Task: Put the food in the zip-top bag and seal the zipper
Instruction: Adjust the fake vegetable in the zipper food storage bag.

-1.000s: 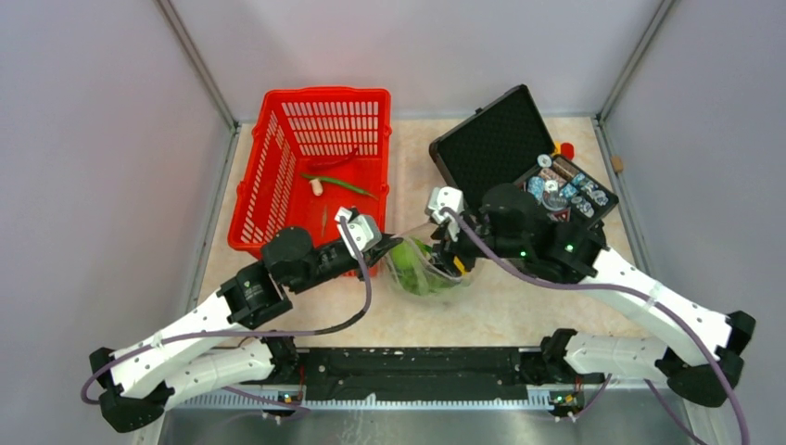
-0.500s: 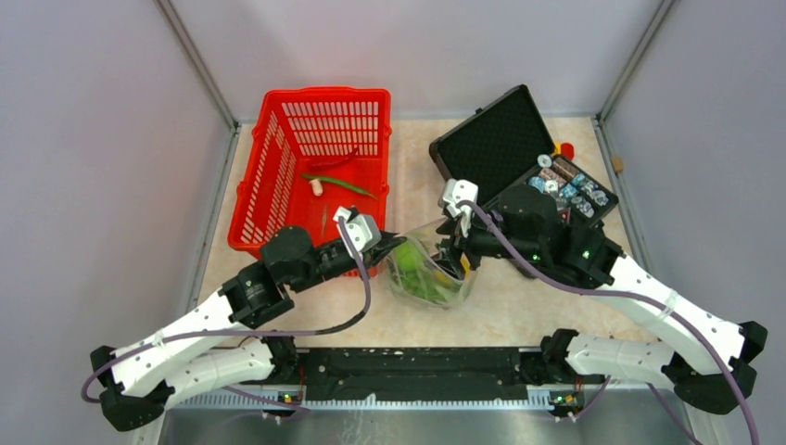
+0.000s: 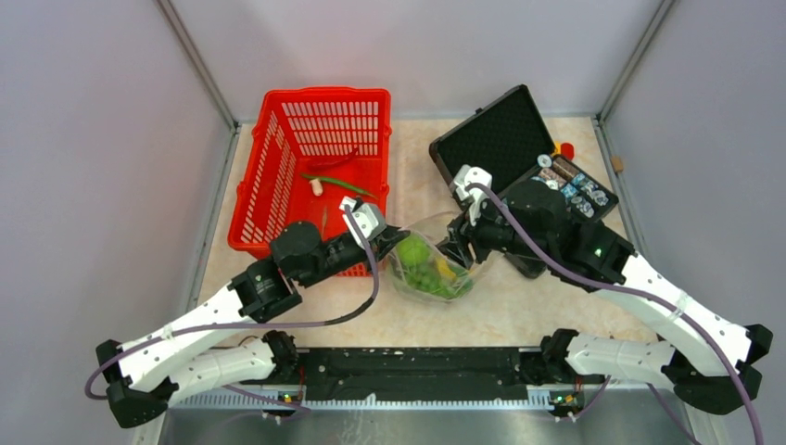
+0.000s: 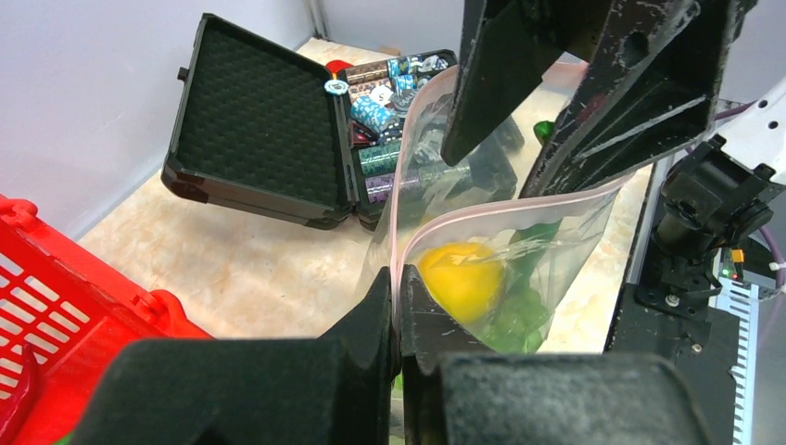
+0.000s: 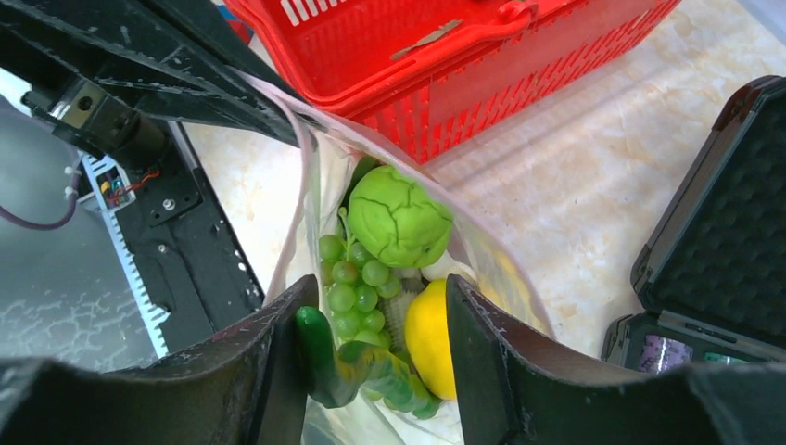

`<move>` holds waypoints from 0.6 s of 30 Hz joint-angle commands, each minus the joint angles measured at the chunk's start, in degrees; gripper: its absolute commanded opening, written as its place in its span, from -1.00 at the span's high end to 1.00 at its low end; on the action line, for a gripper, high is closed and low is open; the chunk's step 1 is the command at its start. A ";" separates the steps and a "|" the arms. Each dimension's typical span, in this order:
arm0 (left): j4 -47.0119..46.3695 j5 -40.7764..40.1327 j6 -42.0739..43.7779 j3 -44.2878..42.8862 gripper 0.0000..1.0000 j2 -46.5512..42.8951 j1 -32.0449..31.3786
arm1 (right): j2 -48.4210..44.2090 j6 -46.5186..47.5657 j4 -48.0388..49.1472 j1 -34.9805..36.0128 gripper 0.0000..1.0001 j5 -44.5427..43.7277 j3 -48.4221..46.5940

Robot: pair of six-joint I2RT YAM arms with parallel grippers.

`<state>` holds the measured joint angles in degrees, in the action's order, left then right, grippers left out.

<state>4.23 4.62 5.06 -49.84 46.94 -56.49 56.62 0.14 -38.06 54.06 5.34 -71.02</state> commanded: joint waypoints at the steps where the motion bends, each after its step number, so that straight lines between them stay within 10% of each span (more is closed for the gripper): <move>1: -7.22 -1.23 -0.95 -3.39 1.00 0.55 0.20 | -0.78 -0.45 -3.18 -0.42 0.04 1.42 -2.55; 3: -7.28 -1.44 -0.87 -3.42 1.00 0.77 0.28 | -0.83 -0.48 -3.36 -0.44 0.23 1.44 -3.02; 8: -6.76 -1.75 -0.67 -3.76 1.00 1.07 0.25 | 0.42 -0.49 -6.28 -0.45 -0.04 2.77 -6.76; 14: -6.98 -2.43 -0.39 -3.33 1.00 0.46 0.24 | 2.04 1.80 -8.23 -0.44 0.96 3.46 -7.30; 18: -6.87 -2.00 -0.38 -3.33 1.00 0.73 0.24 | 2.22 0.44 -4.61 -0.45 1.00 2.65 -5.71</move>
<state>3.22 3.11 4.62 -50.28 48.29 -56.40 58.41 1.34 -45.52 53.93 8.27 -77.01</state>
